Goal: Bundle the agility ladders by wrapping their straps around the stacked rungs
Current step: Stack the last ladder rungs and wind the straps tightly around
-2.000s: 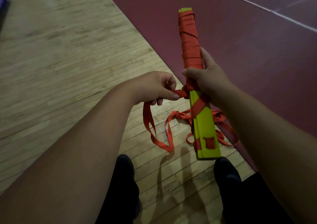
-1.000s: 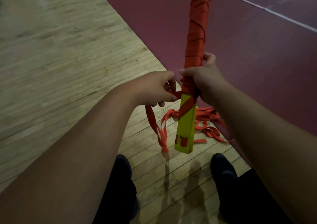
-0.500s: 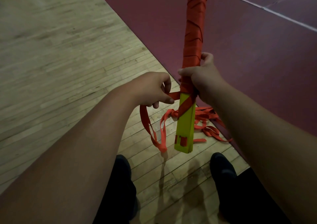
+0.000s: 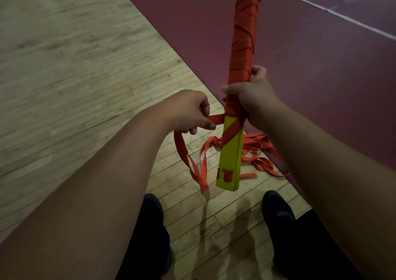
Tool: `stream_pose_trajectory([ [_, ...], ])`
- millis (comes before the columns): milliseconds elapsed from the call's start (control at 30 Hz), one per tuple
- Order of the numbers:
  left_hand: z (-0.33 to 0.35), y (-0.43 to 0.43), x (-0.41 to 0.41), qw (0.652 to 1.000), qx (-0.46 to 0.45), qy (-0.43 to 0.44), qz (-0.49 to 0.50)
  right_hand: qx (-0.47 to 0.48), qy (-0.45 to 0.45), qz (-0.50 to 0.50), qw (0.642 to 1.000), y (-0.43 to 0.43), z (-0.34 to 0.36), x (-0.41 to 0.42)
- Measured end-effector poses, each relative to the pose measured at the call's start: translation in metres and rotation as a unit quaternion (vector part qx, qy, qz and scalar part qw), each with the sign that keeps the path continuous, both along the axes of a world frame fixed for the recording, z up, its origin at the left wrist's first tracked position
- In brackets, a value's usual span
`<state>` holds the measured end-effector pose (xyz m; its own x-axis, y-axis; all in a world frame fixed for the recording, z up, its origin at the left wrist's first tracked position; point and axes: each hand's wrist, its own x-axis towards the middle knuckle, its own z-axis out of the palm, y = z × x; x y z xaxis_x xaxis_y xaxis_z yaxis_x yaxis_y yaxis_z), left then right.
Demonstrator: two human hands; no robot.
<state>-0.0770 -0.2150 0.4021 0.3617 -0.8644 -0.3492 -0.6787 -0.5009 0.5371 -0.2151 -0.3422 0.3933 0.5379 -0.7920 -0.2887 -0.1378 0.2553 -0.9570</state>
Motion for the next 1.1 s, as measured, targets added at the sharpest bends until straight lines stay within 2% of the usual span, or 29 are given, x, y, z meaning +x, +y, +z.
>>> stream_pose_trajectory([
  [467,0.007,-0.004,-0.01,0.995,0.046,-0.055,-0.064,-0.003,0.008,-0.004,1.0,-0.003,-0.001,-0.002],
  [767,0.004,-0.006,-0.013,0.988,-0.022,0.147,0.032,0.004,0.001,0.003,1.0,-0.001,0.002,-0.001],
  [1100,0.0,-0.01,-0.016,0.973,-0.056,0.219,0.05,0.008,-0.005,0.001,1.0,-0.002,0.001,-0.001],
])
